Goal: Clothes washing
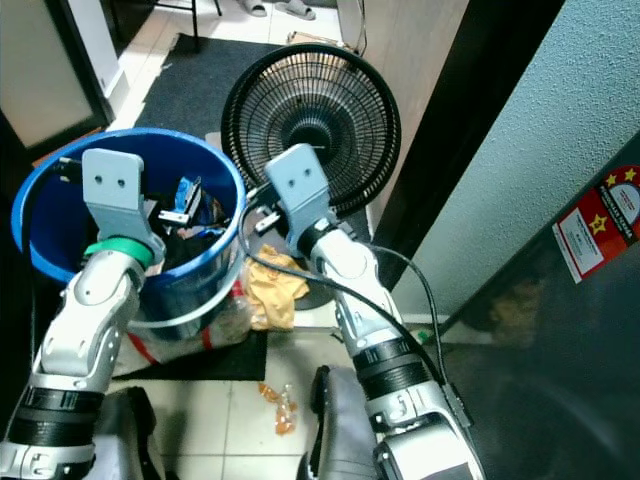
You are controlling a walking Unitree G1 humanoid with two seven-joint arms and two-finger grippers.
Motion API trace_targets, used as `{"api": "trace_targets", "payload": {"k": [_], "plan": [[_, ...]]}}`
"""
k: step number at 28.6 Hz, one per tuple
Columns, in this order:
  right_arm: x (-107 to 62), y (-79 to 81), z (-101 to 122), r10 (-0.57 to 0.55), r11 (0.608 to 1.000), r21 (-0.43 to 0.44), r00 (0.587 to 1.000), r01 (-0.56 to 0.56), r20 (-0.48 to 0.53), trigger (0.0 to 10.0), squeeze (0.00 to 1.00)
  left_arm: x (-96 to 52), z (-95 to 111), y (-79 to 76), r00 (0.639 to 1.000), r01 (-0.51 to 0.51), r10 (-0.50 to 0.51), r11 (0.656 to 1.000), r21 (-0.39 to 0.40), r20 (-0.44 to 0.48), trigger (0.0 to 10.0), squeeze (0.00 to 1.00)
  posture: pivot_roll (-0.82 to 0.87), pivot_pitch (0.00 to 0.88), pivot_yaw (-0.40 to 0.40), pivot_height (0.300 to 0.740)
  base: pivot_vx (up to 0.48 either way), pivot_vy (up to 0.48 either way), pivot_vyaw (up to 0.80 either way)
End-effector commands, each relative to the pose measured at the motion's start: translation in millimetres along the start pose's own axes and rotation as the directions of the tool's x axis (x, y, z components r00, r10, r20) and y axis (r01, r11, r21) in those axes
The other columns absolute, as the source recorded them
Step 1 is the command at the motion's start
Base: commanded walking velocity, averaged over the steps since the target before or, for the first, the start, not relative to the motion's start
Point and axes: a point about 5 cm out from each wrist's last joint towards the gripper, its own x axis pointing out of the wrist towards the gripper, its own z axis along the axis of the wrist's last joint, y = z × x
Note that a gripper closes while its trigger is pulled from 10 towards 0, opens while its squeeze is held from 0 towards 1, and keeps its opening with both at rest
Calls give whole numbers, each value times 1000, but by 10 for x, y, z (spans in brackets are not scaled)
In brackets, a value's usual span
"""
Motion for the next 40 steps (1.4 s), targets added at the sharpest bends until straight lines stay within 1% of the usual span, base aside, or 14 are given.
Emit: {"api": "trace_targets", "payload": {"k": [1, 4, 9, 11, 12, 14, 16, 20, 26, 27, 30, 32, 35, 40], "plan": [[-71, -195, 57, -103, 994, 47, 994, 101, 32, 10000, 0, 11, -18, 5, 1000, 2, -2, 1000, -10, -8, 10000, 0, -25, 90, -2, 390, 0, 0, 0], [-143, -372, 91, -193, 980, 65, 980, 189, 53, 10000, 0, 92, -66, 60, 996, -36, 29, 996, -86, -84, 10000, 0, -28, 89, 0, 390, 0, 0, 0], [-143, -389, 75, -197, 979, 56, 979, 195, 47, 10000, 0, 152, -94, 116, 989, -67, 50, 990, -122, -143, 10000, 0, -15, 86, -6, 390, 0, 0, 0], [-89, -366, 38, -179, 983, 51, 983, 177, 30, 10000, 0, 307, -103, 285, 967, -138, 106, 983, -125, -231, 10000, 0, 16, 85, -22, 390, 0, 0, 0], [-89, -366, 38, -179, 983, 51, 983, 177, 30, 10000, 0, 307, -103, 285, 967, -138, 106, 983, -125, -231, 10000, 0, 16, 85, -22, 390, 0, 0, 0], [8, -280, 36, -149, 988, 52, 988, 148, 26, 10000, 0, 505, -58, 423, 947, -185, 136, 972, -147, -291, 10000, 0, 20, 84, -22, 390, 0, 0, 0], [44, -236, 47, -134, 990, 52, 991, 132, 30, 10000, 0, 576, -46, 442, 942, -188, 133, 970, -154, -308, 10000, 0, 20, 85, -20, 390, 0, 0, 0], [78, -176, 57, -118, 992, 55, 992, 116, 32, 10000, 0, 704, -135, 314, 922, -133, 54, 974, -184, -383, 10000, 0, 18, 91, -22, 390, 0, 0, 0], [30, -202, -12, -124, 991, 51, 992, 124, 8, 10000, 0, 652, -450, 203, 853, -134, 5, 969, -210, -521, 10000, 0, 6, 101, -21, 390, 0, 0, 0], [20, -214, -26, -127, 991, 49, 992, 127, 5, 10000, 0, 606, -560, 147, 828, -103, -26, 975, -199, -559, 10000, 0, 5, 103, -21, 390, 0, 0, 0], [14, -223, -35, -129, 991, 47, 992, 129, 3, 10000, 0, 573, -630, 108, 811, -80, -48, 978, -192, -584, 10000, 0, 5, 103, -21, 390, 0, 0, 0], [4, -232, -45, -133, 990, 45, 991, 133, 1, 10000, 0, 512, -745, 6, 784, -1, -93, 988, -152, -614, 10000, 0, 6, 112, -16, 390, 0, 0, 0], [-1, -224, -45, -137, 990, 45, 991, 136, 2, 10000, 0, 455, -836, -63, 765, 60, -114, 993, -106, -634, 10000, 0, 4, 118, -13, 390, 0, 0, 0], [-6, -212, -46, -138, 989, 48, 990, 138, 3, 10000, 0, 414, -909, -48, 751, 84, -104, 995, -62, -652, 10000, 0, 6, 127, -11, 390, 0, 0, 0]]}}
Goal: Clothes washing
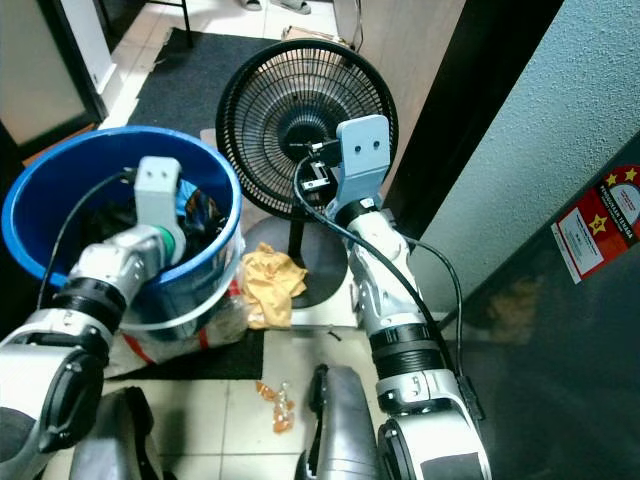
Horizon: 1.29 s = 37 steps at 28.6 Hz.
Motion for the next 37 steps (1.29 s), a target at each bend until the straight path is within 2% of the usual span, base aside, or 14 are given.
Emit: {"api": "trace_targets", "payload": {"k": [1, 3, 7, 8, 9, 10, 11, 15, 16, 28, 33, 34, 36, 37], "plan": [[-23, -5, -19, -6, 1000, -1, 1000, 6, -2, 10000, 0, 10, -134, 18, 999, -2, 3, 1000, 18, -42, 10000, 0, 6, 127, -11, 390, 0, 0, 0], [-39, -1, -20, -7, 1000, -1, 1000, 7, -1, 10000, 0, 7, -198, 42, 999, 16, -11, 993, 113, -49, 10000, 0, 9, 138, -5, 390, 0, 0, 0], [-48, -7, -20, -11, 1000, -1, 1000, 11, 1, 10000, 0, -3, -264, 42, 997, 50, -41, 987, 156, -60, 10000, 0, 15, 147, 0, 390, 0, 0, 0], [-50, -6, -18, -13, 1000, -1, 1000, 13, 2, 10000, 0, -10, -302, 39, 996, 66, -56, 986, 151, -68, 8902, 0, 16, 146, 1, 390, 0, 0, 0], [-50, -6, -18, -13, 1000, -1, 1000, 13, 2, 10000, 0, -10, -302, 39, 996, 66, -56, 986, 151, -68, 8902, 0, 16, 146, 1, 390, 0, 0, 0], [-50, 0, -17, -13, 1000, 0, 1000, 13, 4, 10000, 0, -17, -338, 40, 995, 75, -65, 986, 149, -71, 5569, 0, 16, 145, 2, 390, 0, 0, 0], [-52, 10, -10, -11, 1000, -2, 1000, 11, 8, 10000, 0, -31, -392, 73, 995, 77, -68, 987, 138, -68, 1137, 0, 14, 142, 3, 390, 0, 0, 0], [-54, 10, -8, -11, 1000, -2, 1000, 11, 10, 10000, 0, -35, -408, 87, 996, 76, -67, 988, 136, -66, 1137, 0, 14, 142, 3, 390, 0, 0, 0], [-56, 5, -9, -12, 1000, -3, 1000, 12, 10, 10000, 0, -41, -437, 110, 996, 71, -63, 989, 131, -64, 0, 0, 16, 137, 2, 390, 0, 0, 0], [-46, 11, 6, -5, 1000, -3, 1000, 5, 15, 10000, 0, -97, -392, 138, 998, 51, -55, 990, 134, 33, 0, 0, 17, 122, -7, 390, 0, 0, 0], [-40, 14, 20, -3, 1000, -4, 1000, 3, 19, 10000, 0, -184, -134, 72, 976, 27, -63, 984, 173, 209, 0, 0, 14, 121, -7, 390, 0, 0, 0], [-40, 14, 20, -3, 1000, -4, 1000, 3, 19, 10000, 0, -184, -134, 72, 976, 27, -63, 984, 173, 209, 0, 0, 14, 121, -7, 390, 0, 0, 0], [-39, 15, 25, -2, 1000, -4, 1000, 2, 21, 10000, 0, -272, 44, 18, 943, 20, -84, 980, 197, 323, 0, 0, 15, 121, -7, 390, 0, 0, 0], [-39, 15, 25, -2, 1000, -4, 1000, 2, 21, 10000, 0, -272, 44, 18, 943, 20, -84, 980, 197, 323, 0, 0, 15, 121, -7, 390, 0, 0, 0]]}}
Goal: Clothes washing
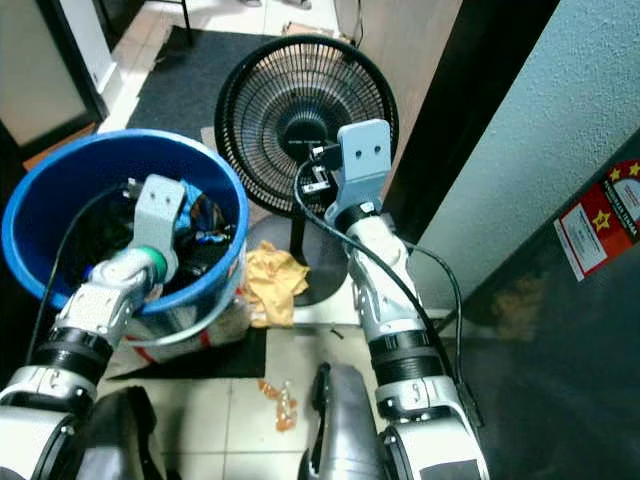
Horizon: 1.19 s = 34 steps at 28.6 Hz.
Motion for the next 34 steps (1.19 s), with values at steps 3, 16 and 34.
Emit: {"api": "trace_targets", "payload": {"k": [3, 16, 34], "plan": [[-15, 2, 10, 4, 1000, -3, 1000, -4, 7, 10000, 0, -99, 322, -72, 979, 15, -21, 999, 34, 201, 2078, 0, 15, 122, -6, 390, 0, 0, 0], [-11, 41, 67, 13, 1000, 3, 999, -13, 32, 10000, 0, -569, 1297, -23, 815, 13, -13, 1000, 5, 579, 10000, 0, 22, 120, -6, 390, 0, 0, 0], [-371, 444, 788, 453, 796, 254, 818, -550, 354, 10000, 0, -1207, 1488, -628, 708, 467, -335, 882, -57, 622, 10000, 0, 6, 117, 1, 390, 0, 0, 0]]}}
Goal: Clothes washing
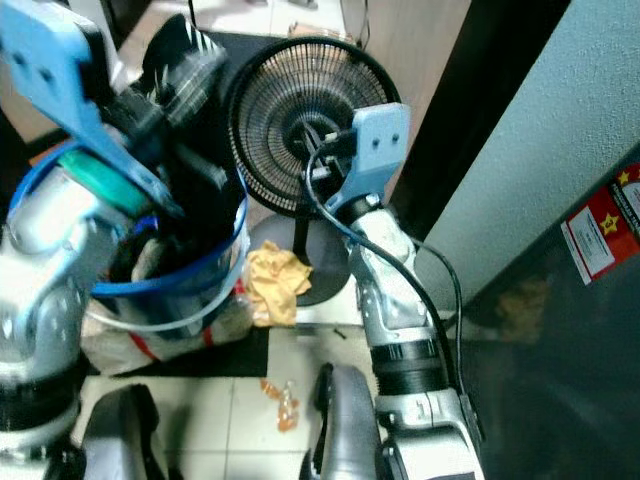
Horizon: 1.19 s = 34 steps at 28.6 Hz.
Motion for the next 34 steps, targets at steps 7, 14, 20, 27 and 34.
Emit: {"api": "trace_targets", "payload": {"k": [7, 14, 20, 27, 34], "plan": [[-55, 420, -57, 342, 930, 151, 939, -334, -29, 10000, 0, -46, -24, -13, 999, -26, 24, 998, -57, -38, 10000, 0, 18, 108, -11, 390, 0, 0, 0], [-368, 133, -484, 157, 987, 21, 936, -159, -315, 10000, 282, -33, -11, 4, 998, -50, 47, 996, -68, -46, 10000, 0, 10, 104, -15, 390, 0, 0, 0], [-585, -176, -442, -14, 999, -35, 933, 2, -359, 10000, 1000, -20, -36, 17, 997, -58, 53, 995, -80, -60, 10000, 0, -9, 98, -2, 390, 0, 0, 0], [-526, -168, -442, 46, 999, 6, 938, -47, -343, 10000, 1000, 0, -46, 44, 996, -72, 68, 995, -73, -66, 10000, 0, 0, 93, -4, 390, 0, 0, 0], [-352, -9, -632, 185, 980, 137, 918, -145, -352, 10000, 1000, -23, -23, 97, 992, -112, 108, 992, -59, -69, 10000, 0, 24, 102, -16, 390, 0, 0, 0]]}}
